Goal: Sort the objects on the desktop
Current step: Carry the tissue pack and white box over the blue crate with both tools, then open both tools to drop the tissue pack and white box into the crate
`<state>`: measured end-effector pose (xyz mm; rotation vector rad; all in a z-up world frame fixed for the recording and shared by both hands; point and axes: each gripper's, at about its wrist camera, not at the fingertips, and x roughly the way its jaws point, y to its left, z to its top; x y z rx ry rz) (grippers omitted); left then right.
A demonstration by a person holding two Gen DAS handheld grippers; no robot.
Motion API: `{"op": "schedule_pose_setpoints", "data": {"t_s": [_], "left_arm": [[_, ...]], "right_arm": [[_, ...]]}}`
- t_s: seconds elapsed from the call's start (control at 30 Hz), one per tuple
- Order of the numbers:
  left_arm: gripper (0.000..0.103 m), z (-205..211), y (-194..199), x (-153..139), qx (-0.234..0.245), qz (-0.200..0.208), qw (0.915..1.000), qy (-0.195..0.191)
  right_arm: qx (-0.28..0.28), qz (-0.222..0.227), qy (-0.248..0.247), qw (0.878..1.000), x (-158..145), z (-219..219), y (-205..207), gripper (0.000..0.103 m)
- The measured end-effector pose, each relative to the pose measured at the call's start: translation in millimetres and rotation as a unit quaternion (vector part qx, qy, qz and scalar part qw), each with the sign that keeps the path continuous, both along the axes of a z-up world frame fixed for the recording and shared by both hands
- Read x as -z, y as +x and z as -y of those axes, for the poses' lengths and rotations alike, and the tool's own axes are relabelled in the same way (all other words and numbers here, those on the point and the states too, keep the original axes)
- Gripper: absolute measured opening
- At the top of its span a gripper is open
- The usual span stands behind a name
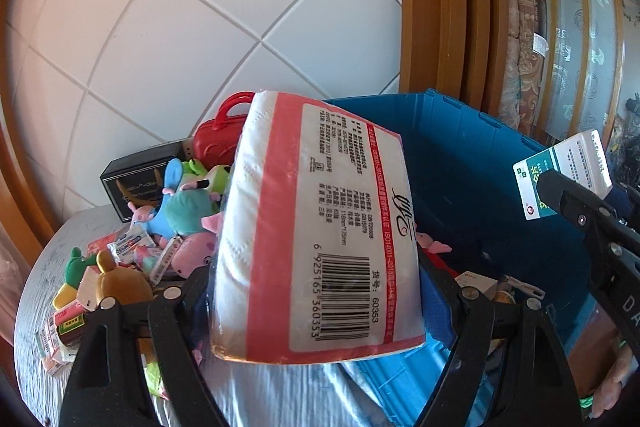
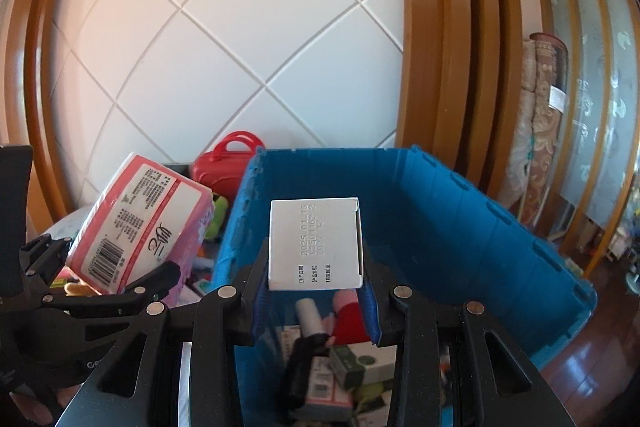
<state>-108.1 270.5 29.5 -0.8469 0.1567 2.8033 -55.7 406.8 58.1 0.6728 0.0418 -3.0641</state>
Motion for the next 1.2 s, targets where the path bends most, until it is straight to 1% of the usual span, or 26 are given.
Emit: {"op": "schedule_pose_setpoints", "data": {"t_s": [0.07,0.13,0.17,0.27,0.3,0.37,0.4,0.5,0.67,0.9,1.1,1.17,1.2], "left_arm": [[0.082,-19.9,-6.9,-1.1,0.0,0.001,0.9999,-0.01],[0.082,-36.9,-7.0,-3.5,-0.02,-0.017,0.9988,-0.041],[0.082,-38.7,-6.1,-5.2,-0.024,-0.02,0.9984,-0.047],[0.082,-48.9,-3.0,-15.6,-0.003,-0.004,0.9999,-0.011],[0.082,-54.9,-1.1,-19.0,-0.002,-0.01,0.9999,-0.012],[0.082,-71.3,2.5,-23.0,0.0,-0.027,0.9992,-0.028],[0.082,-79.5,3.3,-23.4,0.006,-0.027,0.9991,-0.032],[0.082,-98.3,2.6,-18.2,0.028,-0.008,0.9992,-0.029],[0.083,-116.3,-5.4,-1.8,0.034,0.029,0.9983,-0.037],[0.085,-131.2,-15.5,18.8,0.054,0.094,0.993,-0.048],[0.087,-131.0,-16.6,21.1,0.052,0.108,0.992,-0.041],[0.087,-130.8,-16.0,20.7,0.05,0.106,0.9922,-0.042],[0.087,-131.5,-15.9,20.9,0.051,0.107,0.992,-0.043]], "right_arm": [[0.01,0.0,0.004,1.0,0.7,-19.2,2.6,0.036],[0.024,0.003,0.007,1.0,4.9,-37.1,-7.5,0.036],[0.029,0.005,0.009,1.0,6.8,-42.8,-11.2,0.036],[0.047,0.015,0.01,0.999,16.0,-62.9,-29.8,0.036],[0.051,0.019,0.009,0.998,19.1,-68.4,-35.1,0.036],[0.06,0.025,0.004,0.998,25.1,-80.5,-43.7,0.036],[0.062,0.028,0.0,0.998,27.8,-85.9,-46.8,0.036],[0.067,0.032,-0.005,0.997,32.6,-102.5,-46.8,0.036],[0.071,0.036,-0.006,0.997,38.1,-117.0,-44.8,0.036],[0.076,0.05,0.001,0.996,46.7,-126.5,-51.3,0.037],[0.082,0.069,0.009,0.994,56.4,-129.8,-57.3,0.038],[0.086,0.07,0.011,0.994,57.3,-131.1,-57.0,0.044],[0.088,0.07,0.012,0.994,57.3,-131.8,-56.3,0.051]]}}
